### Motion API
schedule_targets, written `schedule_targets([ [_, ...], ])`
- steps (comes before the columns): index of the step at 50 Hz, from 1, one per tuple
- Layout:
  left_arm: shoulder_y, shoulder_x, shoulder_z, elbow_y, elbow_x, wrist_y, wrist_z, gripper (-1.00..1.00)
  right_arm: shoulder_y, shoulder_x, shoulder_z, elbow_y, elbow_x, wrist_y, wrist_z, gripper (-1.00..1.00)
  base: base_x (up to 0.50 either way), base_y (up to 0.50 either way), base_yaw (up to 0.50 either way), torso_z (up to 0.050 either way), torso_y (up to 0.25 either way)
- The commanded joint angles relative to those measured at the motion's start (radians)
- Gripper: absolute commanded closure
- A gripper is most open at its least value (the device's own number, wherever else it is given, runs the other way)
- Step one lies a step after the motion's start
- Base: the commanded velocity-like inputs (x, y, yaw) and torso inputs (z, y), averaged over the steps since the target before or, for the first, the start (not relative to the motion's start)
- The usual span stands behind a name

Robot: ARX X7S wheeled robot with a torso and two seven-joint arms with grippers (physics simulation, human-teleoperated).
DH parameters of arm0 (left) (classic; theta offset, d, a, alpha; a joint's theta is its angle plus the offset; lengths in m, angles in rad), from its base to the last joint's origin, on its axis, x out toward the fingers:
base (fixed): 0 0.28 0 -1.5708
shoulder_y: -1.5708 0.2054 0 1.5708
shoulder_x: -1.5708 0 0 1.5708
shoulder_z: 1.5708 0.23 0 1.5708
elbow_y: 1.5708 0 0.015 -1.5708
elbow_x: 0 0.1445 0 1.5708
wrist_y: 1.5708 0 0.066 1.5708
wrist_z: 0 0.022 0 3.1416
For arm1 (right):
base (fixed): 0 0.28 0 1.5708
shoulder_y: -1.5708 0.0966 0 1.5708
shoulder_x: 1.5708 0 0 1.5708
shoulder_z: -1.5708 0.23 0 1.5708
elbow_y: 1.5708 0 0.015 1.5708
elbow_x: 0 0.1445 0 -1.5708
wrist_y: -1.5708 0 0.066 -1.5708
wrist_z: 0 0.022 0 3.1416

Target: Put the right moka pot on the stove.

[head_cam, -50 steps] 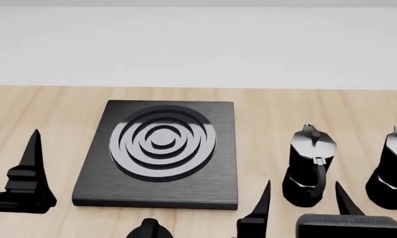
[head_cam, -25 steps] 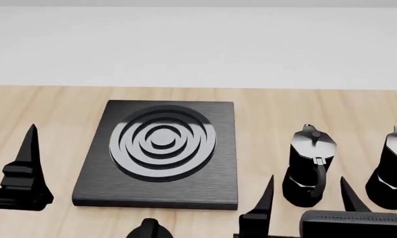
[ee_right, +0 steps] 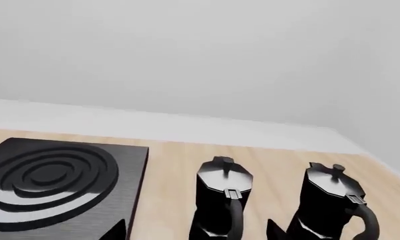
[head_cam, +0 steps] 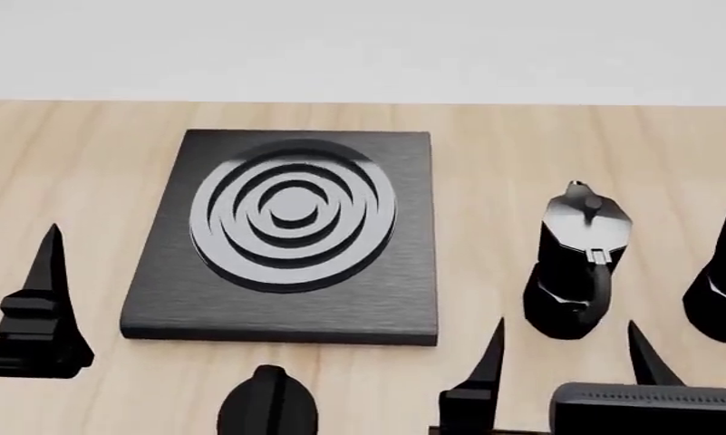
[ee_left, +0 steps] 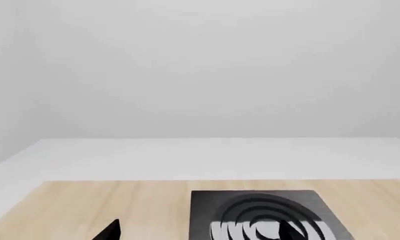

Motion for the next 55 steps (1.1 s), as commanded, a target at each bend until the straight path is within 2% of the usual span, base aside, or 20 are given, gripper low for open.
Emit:
schedule_targets([
  [1,-0.003,-0.001,0.002,-0.006,-0.001,0.0,-0.006,-1.0,-0.002,0.005,0.005,0.002,0.002,-0.003,0.003,-1.0,0.0,0.0,0.0,0.0,-0.176],
  [32,-0.003,-0.007,0.0,-0.011,-0.023,-0.004,-0.018,-1.0,-0.001,0.014,0.001,0.003,0.005,-0.005,0.01,-1.0,0.0,0.0,0.0,0.0,-0.169],
  [39,0.001,-0.012,0.01,-0.01,-0.012,0.006,-0.015,-1.0,-0.001,0.057,0.052,-0.035,0.044,-0.015,-0.027,-1.0,0.0,0.0,0.0,0.0,0.0],
  [44,0.005,-0.015,0.018,-0.007,-0.004,0.013,-0.013,-1.0,0.004,0.092,0.129,-0.088,0.097,0.039,-0.016,-1.0,0.0,0.0,0.0,0.0,0.0],
  [55,0.002,-0.018,0.015,-0.005,-0.014,0.008,-0.02,-1.0,-0.007,0.141,0.227,-0.083,0.137,0.025,-0.043,-1.0,0.0,0.0,0.0,0.0,0.0],
])
